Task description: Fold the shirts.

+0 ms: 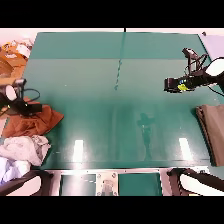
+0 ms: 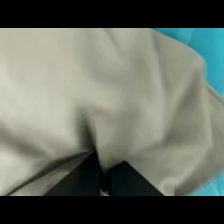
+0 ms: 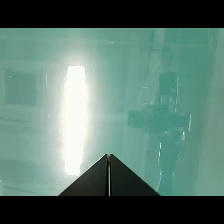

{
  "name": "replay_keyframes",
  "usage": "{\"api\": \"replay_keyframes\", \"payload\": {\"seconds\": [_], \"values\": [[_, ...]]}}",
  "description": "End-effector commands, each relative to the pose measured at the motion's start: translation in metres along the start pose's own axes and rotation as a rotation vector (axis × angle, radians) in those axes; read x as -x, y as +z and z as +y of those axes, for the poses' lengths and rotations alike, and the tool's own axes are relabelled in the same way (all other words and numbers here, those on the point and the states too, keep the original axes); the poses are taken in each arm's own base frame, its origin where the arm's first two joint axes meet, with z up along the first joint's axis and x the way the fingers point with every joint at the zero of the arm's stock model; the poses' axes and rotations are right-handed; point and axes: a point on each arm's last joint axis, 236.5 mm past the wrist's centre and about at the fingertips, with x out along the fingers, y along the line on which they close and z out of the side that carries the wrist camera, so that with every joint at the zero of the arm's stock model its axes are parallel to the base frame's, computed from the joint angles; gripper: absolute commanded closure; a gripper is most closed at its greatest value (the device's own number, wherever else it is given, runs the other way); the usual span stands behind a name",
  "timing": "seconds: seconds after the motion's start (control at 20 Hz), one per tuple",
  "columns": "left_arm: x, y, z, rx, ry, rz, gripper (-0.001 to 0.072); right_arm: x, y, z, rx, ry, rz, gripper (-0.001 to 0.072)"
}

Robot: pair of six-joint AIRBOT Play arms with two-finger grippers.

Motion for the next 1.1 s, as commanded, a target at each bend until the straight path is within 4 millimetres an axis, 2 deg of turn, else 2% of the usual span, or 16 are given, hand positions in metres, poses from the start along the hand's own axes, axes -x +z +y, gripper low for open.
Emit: {"api": "replay_keyframes", "payload": {"seconds": [0.0, 0.05, 0.15, 0.25, 0.3, 0.35, 0.45, 0.5, 0.6, 0.65, 0.7, 0.75, 0.8, 0.85, 0.95, 1.05], "values": [[0.068, 0.035, -0.035, -0.097, -0.063, -0.085, 0.0685, 0.0, 0.0, 0.001, 0.001, 0.001, -0.001, 0.0696], [0.1, 0.048, -0.065, -0.159, -0.109, -0.149, 0.0685, 0.0, 0.0, 0.001, 0.001, 0.001, -0.001, 0.0696], [0.166, 0.062, -0.139, -0.304, -0.234, -0.296, 0.0685, 0.0, 0.0, 0.001, 0.0, 0.001, -0.001, 0.0696], [0.224, 0.063, -0.21, -0.441, -0.354, -0.456, 0.0685, 0.0, 0.0, 0.005, -0.007, 0.018, -0.002, 0.0697], [0.248, 0.059, -0.245, -0.496, -0.426, -0.534, 0.0685, 0.0, 0.001, 0.009, -0.016, 0.038, -0.003, 0.0697], [0.263, 0.051, -0.274, -0.536, -0.495, -0.582, 0.0684, 0.001, 0.001, 0.012, -0.022, 0.049, -0.004, 0.0697], [0.269, 0.028, -0.327, -0.602, -0.608, -0.585, 0.0684, 0.001, 0.002, 0.02, -0.037, 0.085, -0.005, 0.0696], [0.262, 0.017, -0.351, -0.633, -0.643, -0.562, 0.0683, 0.002, 0.002, 0.027, -0.05, 0.112, -0.006, 0.0696], [0.231, -0.003, -0.391, -0.674, -0.679, -0.481, 0.0674, 0.003, 0.003, 0.034, -0.064, 0.145, -0.007, 0.0693], [0.212, -0.012, -0.406, -0.684, -0.687, -0.427, 0.0377, 0.003, 0.003, 0.035, -0.074, 0.145, -0.006, 0.0582], [0.19, -0.019, -0.415, -0.691, -0.677, -0.37, 0.0028, 0.003, 0.003, 0.033, -0.103, 0.143, -0.005, 0.0411], [0.172, -0.021, -0.412, -0.707, -0.644, -0.326, 0.0014, 0.005, 0.005, 0.029, -0.119, 0.14, -0.008, 0.0353], [0.158, -0.017, -0.399, -0.717, -0.597, -0.29, 0.0014, 0.009, 0.006, 0.022, -0.135, 0.135, -0.005, 0.0353], [0.15, -0.009, -0.38, -0.697, -0.563, -0.257, 0.0014, 0.012, 0.007, 0.014, -0.152, 0.128, -0.004, 0.035], [0.135, 0.012, -0.333, -0.614, -0.498, -0.183, 0.0014, 0.015, 0.01, -0.007, -0.201, 0.108, -0.017, 0.027], [0.112, 0.024, -0.287, -0.525, -0.441, -0.092, 0.0014, 0.009, 0.011, -0.025, -0.244, 0.093, -0.01, 0.0261]]}}
